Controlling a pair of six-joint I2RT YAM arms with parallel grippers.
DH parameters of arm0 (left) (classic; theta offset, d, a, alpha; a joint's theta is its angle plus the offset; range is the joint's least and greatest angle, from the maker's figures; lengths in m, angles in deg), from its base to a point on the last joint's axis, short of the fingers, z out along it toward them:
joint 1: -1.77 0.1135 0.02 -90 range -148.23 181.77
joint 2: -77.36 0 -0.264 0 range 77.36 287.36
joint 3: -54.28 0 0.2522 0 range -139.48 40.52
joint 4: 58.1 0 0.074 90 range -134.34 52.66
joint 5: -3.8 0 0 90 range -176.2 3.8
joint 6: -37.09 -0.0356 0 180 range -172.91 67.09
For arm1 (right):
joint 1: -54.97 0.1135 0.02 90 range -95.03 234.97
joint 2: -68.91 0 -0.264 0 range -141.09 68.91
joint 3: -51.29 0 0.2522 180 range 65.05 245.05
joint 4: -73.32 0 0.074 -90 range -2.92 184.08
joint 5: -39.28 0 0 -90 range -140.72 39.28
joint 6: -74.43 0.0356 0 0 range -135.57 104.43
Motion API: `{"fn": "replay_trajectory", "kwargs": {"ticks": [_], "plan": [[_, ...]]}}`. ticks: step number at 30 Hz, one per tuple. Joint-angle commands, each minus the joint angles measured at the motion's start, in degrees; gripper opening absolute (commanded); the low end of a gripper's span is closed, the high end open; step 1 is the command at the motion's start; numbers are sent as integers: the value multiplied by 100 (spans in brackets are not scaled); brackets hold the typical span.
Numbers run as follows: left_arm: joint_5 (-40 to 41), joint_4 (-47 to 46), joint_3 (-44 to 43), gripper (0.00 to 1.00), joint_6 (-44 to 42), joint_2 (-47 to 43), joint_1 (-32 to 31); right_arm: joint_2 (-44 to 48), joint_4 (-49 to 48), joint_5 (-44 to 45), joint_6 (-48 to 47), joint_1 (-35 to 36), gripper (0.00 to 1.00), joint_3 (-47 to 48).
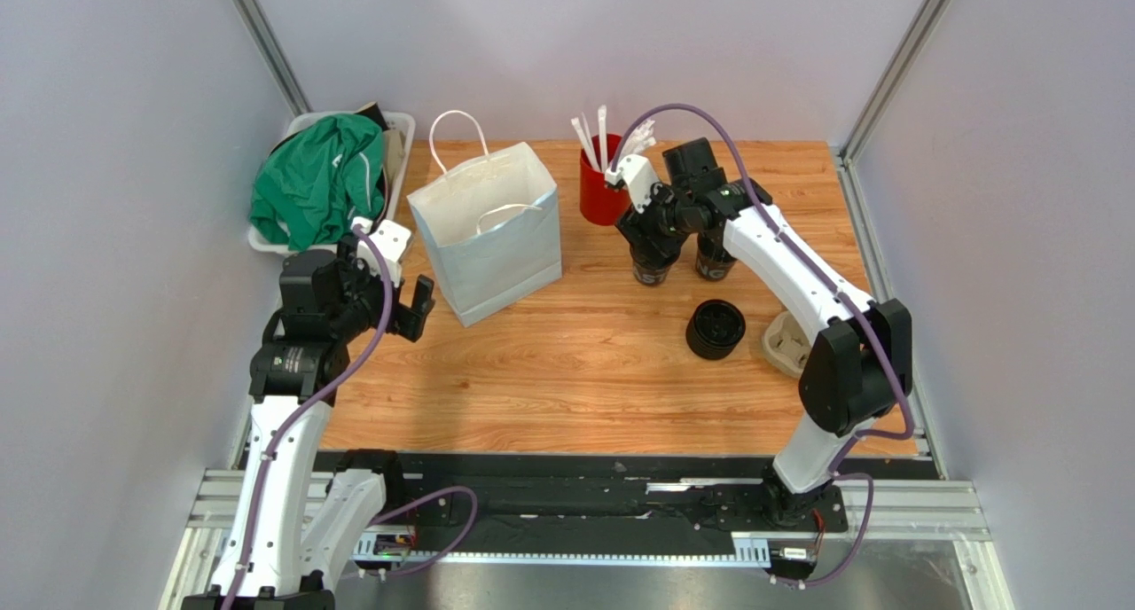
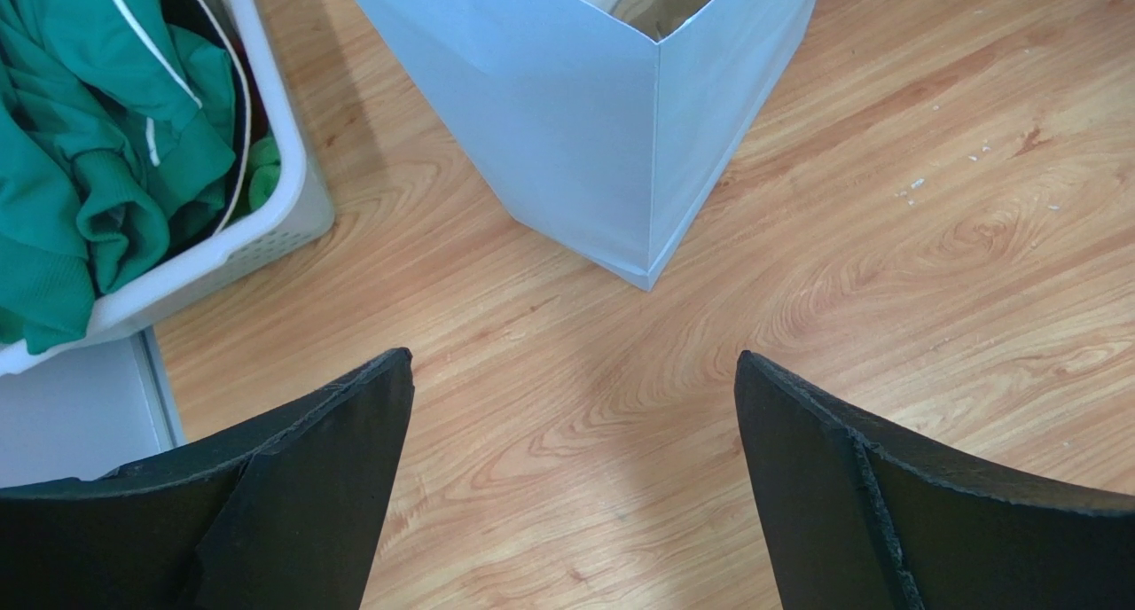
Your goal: Pack the takeout coffee
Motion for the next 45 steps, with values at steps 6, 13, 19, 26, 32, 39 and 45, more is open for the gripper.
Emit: {"fn": "replay_trajectory", "kwargs": {"ticks": [6,13,19,26,32,39,45], "plan": [[-26,-179,20,99,107,52,34,-213,53,79,-283,62,54,97],[-53,-153,2,99,116,61,34,-503,9,334,-511,150,52,88],[-132,-126,20,99,107,79,192,-626,-289,624,-564,203,52,-27],[-150,-135,37,99,125,96,227,-740,-421,835,-599,290,50,-79],[-193,-135,46,99,116,96,227,-793,-457,861,-590,291,44,-123],[-220,-126,46,99,116,70,253,-776,-457,853,-617,291,36,-159],[-246,-117,64,99,116,70,262,-749,-439,888,-661,291,29,-176]]}}
